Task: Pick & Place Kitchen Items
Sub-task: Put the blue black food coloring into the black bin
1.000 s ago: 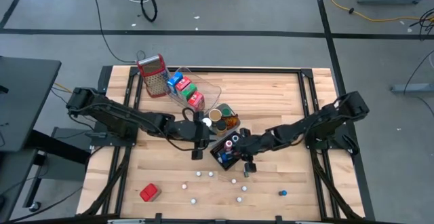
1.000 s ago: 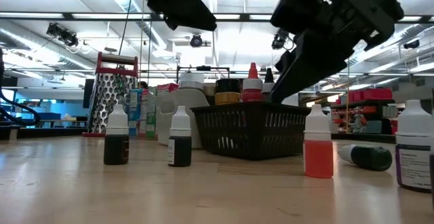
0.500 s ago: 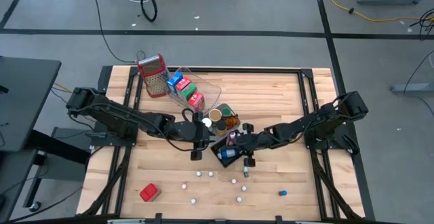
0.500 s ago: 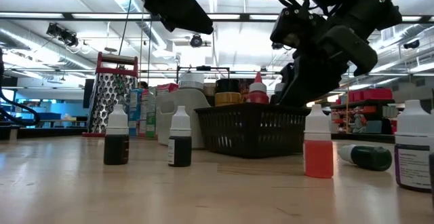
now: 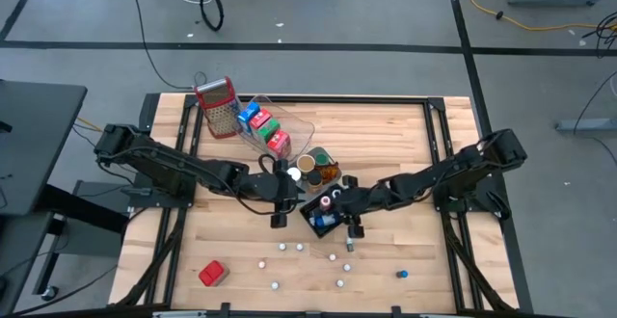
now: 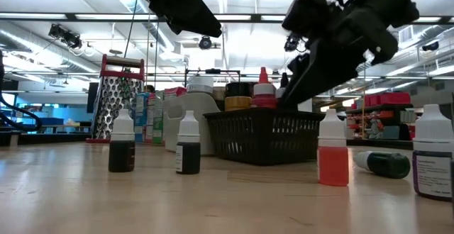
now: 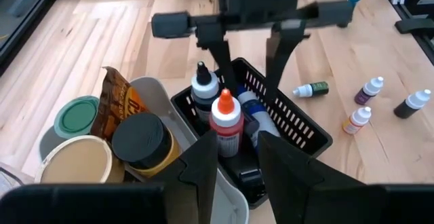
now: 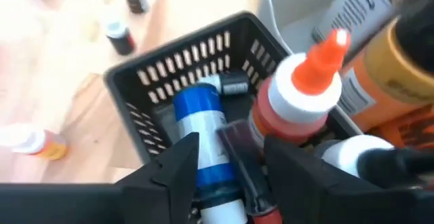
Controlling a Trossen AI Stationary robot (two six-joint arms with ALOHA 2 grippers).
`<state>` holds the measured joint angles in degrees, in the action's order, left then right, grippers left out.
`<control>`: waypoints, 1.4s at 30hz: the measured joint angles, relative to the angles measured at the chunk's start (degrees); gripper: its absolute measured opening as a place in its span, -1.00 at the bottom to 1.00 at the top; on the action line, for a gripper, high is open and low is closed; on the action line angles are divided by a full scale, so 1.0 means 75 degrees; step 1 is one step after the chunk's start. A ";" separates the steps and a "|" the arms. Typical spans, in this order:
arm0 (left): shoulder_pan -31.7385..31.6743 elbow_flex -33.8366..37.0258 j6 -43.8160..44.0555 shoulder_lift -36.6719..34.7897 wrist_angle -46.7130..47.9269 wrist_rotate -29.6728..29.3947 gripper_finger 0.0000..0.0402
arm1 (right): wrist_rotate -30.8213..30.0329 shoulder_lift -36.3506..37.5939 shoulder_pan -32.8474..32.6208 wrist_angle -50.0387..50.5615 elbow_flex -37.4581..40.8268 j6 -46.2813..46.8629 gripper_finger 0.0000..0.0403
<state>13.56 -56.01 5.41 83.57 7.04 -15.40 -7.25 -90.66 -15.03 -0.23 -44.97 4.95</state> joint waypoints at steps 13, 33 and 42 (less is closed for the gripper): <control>0.0000 0.0000 0.0177 0.0000 -0.0007 -0.0001 -0.42 | 0.2518 0.2126 -0.0387 0.0532 0.0000 0.0341 -0.16; 0.0000 0.0000 0.0670 0.0000 -0.0065 -0.0233 -0.42 | 0.4429 0.2216 -0.3308 0.0976 0.0632 -0.0260 -0.25; 0.0000 0.0000 0.0764 0.0000 -0.0068 -0.0233 -0.42 | 0.4175 0.2210 -0.3917 -0.1968 0.2363 0.0265 -0.25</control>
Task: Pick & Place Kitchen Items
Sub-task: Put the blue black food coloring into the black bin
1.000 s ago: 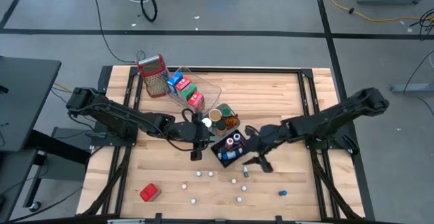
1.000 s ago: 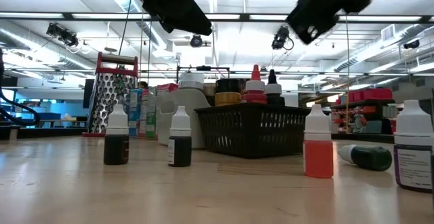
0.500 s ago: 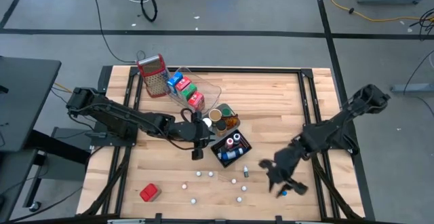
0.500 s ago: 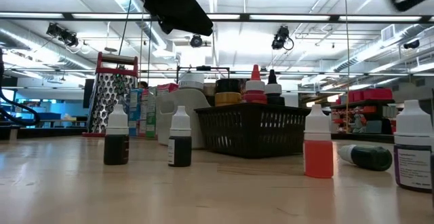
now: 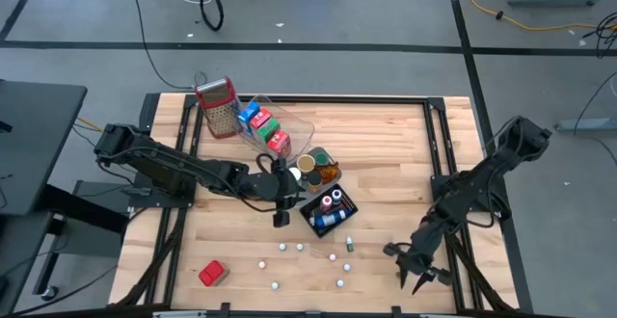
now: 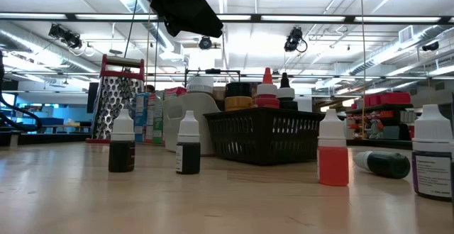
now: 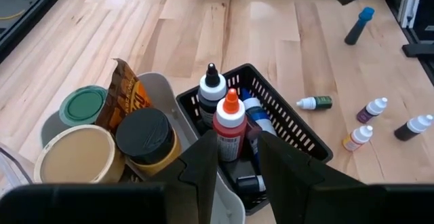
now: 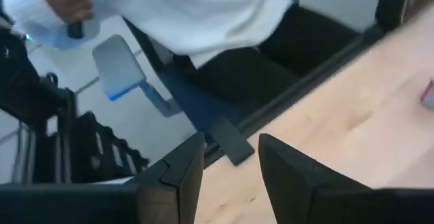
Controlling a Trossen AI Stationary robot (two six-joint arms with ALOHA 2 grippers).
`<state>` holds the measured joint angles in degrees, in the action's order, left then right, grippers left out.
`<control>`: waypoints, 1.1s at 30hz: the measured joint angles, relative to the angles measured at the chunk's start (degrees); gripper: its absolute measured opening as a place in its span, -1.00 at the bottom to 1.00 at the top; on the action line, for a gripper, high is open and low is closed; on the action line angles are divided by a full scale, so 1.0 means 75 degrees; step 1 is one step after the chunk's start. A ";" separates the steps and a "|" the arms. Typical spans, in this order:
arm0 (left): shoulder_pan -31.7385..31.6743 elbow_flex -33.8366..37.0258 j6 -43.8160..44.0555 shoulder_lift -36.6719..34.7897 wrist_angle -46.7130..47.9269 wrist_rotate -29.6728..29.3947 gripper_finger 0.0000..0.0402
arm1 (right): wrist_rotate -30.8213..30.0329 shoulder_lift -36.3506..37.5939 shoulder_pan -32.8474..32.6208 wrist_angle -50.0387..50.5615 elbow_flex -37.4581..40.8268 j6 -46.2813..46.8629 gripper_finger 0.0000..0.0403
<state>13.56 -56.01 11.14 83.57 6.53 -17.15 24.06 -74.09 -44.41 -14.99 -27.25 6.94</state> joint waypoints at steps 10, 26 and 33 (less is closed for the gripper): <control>-0.0009 0.0000 0.0035 0.0000 -0.0658 0.0003 -0.42 | -0.1018 0.0000 -0.0384 -0.1771 0.1307 -0.1120 -0.25; -0.0015 0.0003 0.0035 0.0000 -0.0869 0.0006 -0.42 | -0.1155 -0.0065 -0.0568 -0.2880 0.1799 -0.2254 -0.25; -0.0015 0.0003 0.0035 0.0000 -0.0869 0.0006 -0.42 | -0.1153 -0.0872 -0.0568 -0.3476 0.1799 -0.2156 -0.25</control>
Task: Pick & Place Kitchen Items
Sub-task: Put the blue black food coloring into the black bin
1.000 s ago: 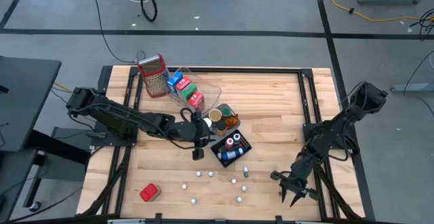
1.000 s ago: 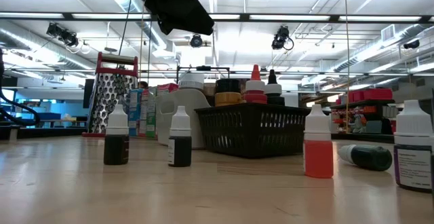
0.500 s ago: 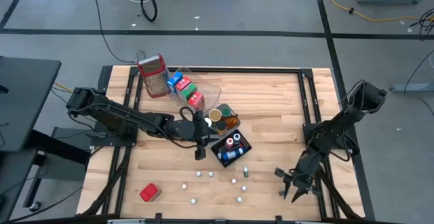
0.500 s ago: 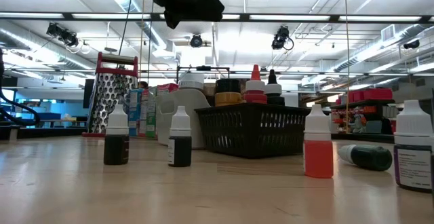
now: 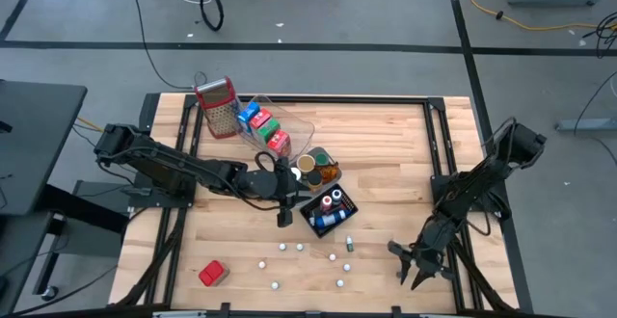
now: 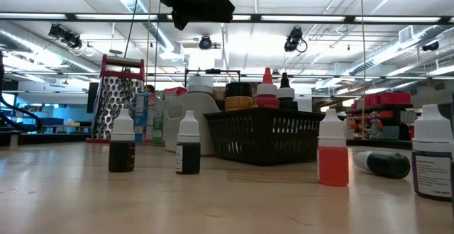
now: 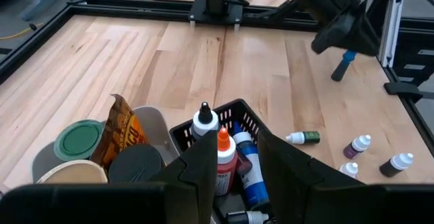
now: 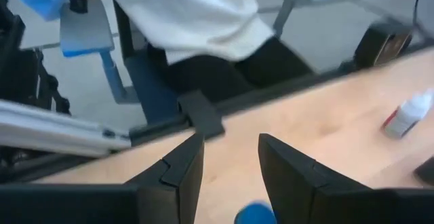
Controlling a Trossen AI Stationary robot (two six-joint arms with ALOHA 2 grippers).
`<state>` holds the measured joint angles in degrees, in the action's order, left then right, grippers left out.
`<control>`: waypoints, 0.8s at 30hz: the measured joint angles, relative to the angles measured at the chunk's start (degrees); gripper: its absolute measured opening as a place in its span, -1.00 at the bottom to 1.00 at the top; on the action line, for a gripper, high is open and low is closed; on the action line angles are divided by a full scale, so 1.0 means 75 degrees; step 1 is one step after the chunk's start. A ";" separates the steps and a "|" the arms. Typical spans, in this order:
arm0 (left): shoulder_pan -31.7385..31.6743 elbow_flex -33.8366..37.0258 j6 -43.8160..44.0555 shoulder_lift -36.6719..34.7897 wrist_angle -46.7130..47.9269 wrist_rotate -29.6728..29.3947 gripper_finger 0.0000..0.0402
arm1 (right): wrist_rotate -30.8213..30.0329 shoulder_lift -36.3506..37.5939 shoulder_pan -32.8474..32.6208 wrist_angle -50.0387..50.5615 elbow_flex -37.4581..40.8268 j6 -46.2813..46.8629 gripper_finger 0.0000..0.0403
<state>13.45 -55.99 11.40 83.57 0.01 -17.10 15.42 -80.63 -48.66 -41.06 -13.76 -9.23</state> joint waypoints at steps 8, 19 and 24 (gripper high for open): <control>0.0000 0.0000 0.0000 0.0000 0.0000 0.0000 -0.42 | 0.0003 -0.0585 0.0006 -0.0628 -0.0016 0.0195 -0.25; 0.0000 0.0000 -0.0213 0.0000 -0.0135 0.0000 -0.42 | 0.0003 -0.0585 0.0015 -0.0627 -0.0012 0.0214 -0.25; 0.0000 0.0000 -0.0210 -0.0001 -0.0131 0.0000 -0.42 | 0.0003 -0.0426 0.0015 -0.0515 0.0003 0.0234 -0.25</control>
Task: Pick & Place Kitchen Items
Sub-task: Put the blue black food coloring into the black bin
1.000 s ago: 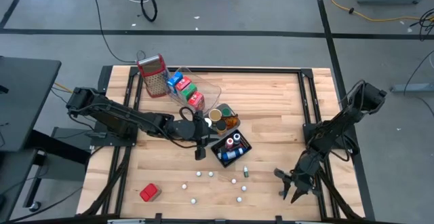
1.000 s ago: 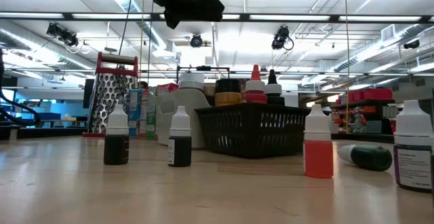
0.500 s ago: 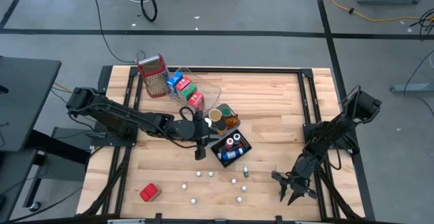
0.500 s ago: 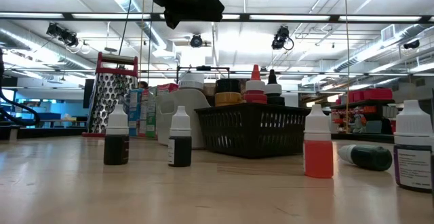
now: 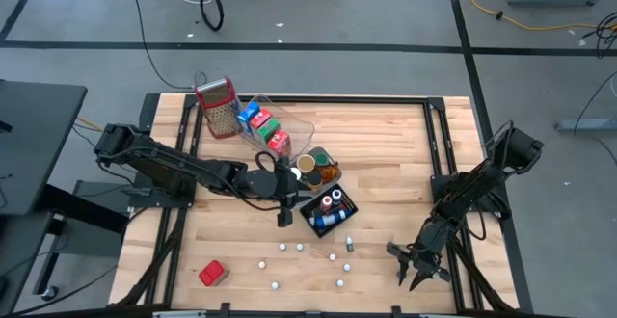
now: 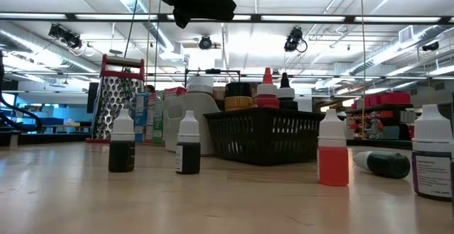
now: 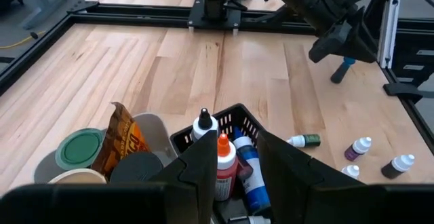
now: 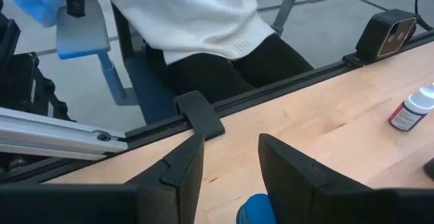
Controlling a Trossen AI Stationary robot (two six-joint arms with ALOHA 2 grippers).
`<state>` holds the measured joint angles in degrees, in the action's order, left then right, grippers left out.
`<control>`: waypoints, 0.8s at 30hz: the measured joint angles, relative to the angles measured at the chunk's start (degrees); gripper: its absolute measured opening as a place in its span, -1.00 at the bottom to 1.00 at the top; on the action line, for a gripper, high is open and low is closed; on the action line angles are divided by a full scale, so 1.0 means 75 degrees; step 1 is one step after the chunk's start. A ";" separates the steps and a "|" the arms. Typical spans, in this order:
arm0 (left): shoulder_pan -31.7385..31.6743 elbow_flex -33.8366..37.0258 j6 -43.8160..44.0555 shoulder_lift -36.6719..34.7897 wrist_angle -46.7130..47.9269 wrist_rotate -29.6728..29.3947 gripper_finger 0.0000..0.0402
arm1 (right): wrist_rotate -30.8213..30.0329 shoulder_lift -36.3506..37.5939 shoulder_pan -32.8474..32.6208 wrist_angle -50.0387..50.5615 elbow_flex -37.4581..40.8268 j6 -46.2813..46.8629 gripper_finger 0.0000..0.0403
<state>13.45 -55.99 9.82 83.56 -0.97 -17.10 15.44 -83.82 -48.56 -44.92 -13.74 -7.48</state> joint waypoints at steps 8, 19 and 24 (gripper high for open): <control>0.0000 0.0000 0.0001 0.0001 -0.0001 0.0000 -0.42 | -0.0307 0.0479 0.0000 0.0437 0.0000 -0.0059 -0.25; 0.0000 0.0000 0.0003 0.0001 0.0000 0.0026 -0.42 | -0.0381 0.0455 0.0003 0.0863 0.0000 -0.0051 -0.25; 0.0000 0.0000 0.0006 -0.0002 -0.0002 0.0026 -0.42 | -0.0477 0.0389 0.0001 0.0846 0.0000 -0.0040 -0.25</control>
<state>13.45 -55.99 9.87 83.55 -0.99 -16.91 11.86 -80.91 -48.55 -38.58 -13.74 -7.78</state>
